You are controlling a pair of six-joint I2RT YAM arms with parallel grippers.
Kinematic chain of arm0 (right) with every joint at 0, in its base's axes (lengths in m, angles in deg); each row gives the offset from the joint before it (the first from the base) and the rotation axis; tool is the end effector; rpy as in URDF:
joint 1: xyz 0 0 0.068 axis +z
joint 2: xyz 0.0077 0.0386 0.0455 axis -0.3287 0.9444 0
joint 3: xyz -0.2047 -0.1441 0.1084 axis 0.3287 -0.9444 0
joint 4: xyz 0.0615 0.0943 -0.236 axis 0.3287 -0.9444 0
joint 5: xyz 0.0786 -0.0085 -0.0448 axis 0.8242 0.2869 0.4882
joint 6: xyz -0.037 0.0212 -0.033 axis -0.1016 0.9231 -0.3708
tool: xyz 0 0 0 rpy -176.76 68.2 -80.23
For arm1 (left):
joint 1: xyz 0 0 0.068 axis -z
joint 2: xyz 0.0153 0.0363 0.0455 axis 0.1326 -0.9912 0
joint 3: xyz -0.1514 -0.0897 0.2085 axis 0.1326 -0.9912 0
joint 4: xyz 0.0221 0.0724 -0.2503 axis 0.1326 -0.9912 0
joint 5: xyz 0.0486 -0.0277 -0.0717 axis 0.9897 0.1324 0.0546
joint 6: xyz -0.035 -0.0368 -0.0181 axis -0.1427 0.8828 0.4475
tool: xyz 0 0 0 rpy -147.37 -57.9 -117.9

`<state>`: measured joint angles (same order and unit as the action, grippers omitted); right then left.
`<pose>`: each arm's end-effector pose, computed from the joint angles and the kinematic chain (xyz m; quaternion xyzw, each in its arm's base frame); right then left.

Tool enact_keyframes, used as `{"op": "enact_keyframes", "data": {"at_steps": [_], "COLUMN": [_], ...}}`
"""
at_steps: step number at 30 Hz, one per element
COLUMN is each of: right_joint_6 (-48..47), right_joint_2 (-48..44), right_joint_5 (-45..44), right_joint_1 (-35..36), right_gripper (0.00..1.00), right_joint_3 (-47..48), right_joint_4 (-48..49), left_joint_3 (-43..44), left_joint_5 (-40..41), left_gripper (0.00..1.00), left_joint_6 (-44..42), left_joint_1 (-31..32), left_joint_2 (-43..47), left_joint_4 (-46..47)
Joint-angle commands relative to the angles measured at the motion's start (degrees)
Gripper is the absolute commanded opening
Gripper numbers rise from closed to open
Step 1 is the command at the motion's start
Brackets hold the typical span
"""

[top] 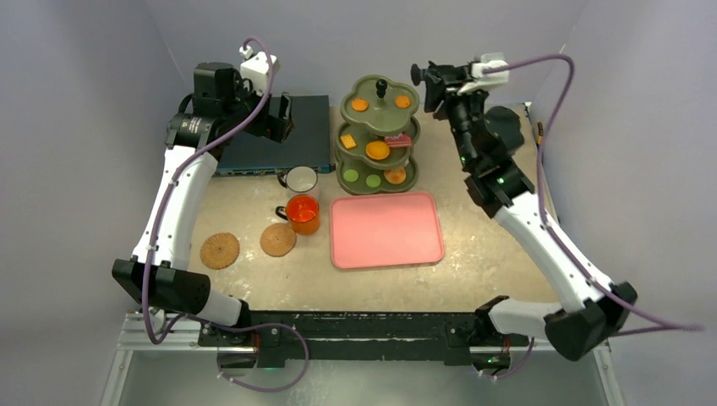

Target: Serve the afternoon tea

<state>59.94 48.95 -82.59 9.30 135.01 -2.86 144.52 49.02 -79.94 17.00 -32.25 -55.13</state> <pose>0.2555 0.1264 0.4799 -0.0093 0.5641 0.1215 0.8167 0.3026 -0.0589 0.4465 0.1706 0.8433 -0.1264 0.4937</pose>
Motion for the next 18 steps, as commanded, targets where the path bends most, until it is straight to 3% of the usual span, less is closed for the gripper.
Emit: {"op": "enact_keyframes", "data": {"at_steps": [1,13,18], "right_joint_6": [10.93,41.83,53.39], "right_joint_2": [-7.84,-21.44,-22.0], "right_joint_5": [3.04,14.79,17.52], "right_joint_1": [0.03,-0.01,-0.01], "right_gripper": [0.49,0.49,0.49], "right_joint_3": [-5.44,-19.66,-27.21], "right_joint_4": [-6.64,-32.37,-33.89], "left_joint_3": [1.6,-0.66,-1.74], "left_joint_5": [0.35,0.79,0.68], "left_gripper": [0.99,0.99,0.99], "left_joint_6": [0.44,-0.48,0.04], "left_joint_1": [-0.51,-0.51,-0.51], "left_joint_2": [1.53,3.55,4.45], "left_joint_4": [1.2,2.77,4.01]}}
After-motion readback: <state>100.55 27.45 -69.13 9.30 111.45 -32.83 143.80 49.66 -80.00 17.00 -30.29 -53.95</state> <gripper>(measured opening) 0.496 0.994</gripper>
